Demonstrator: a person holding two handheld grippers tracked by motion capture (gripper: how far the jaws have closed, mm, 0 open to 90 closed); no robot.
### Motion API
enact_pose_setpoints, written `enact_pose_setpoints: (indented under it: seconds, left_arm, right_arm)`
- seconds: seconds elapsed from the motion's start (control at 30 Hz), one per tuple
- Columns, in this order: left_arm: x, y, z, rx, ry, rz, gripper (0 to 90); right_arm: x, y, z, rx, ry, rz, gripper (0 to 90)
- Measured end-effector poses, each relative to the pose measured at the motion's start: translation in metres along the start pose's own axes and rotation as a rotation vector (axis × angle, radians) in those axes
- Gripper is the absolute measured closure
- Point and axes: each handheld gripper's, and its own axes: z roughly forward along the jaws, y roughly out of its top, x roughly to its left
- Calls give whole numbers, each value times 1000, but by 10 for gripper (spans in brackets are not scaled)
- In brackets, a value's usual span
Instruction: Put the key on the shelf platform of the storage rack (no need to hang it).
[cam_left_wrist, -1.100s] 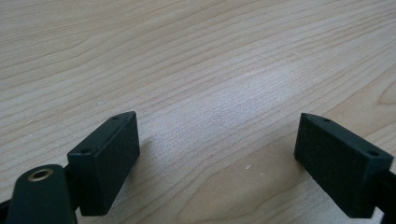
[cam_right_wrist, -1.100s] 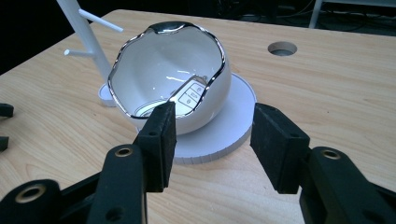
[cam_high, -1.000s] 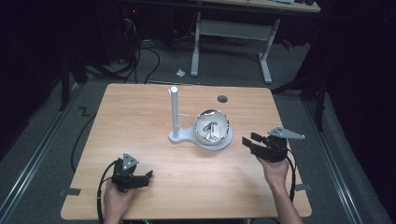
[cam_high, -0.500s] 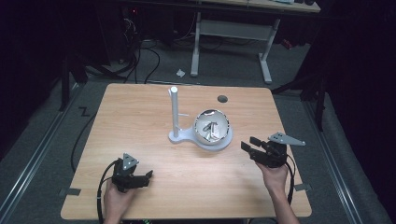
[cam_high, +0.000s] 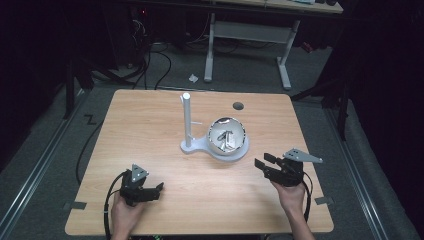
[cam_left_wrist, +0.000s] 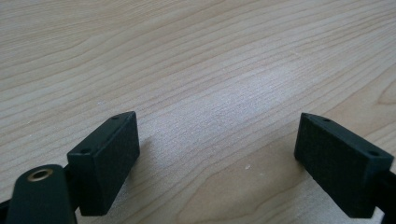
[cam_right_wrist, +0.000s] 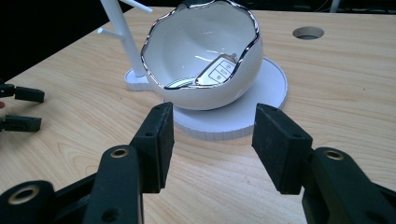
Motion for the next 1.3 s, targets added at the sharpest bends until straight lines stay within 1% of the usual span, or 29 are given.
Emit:
enact_pose_setpoints:
  seconds: [0.4,0.7,0.77,1.13,1.3]
  left_arm:
    - [0,0,0,0,0,0,144]
    - [0,0,0,0,0,0,144]
    - [0,0,0,0,0,0,144]
    - [0,0,0,-2,1,-1,144]
    - [0,0,0,0,0,-1,144]
  right_arm:
    - [5,-9,4,8,11,5,480]
    - [11,-17,10,18,29,12,474]
    - [12,-19,12,20,30,6,474]
    - [16,-28,19,43,27,5,477]
    - [21,-32,24,61,24,-8,478]
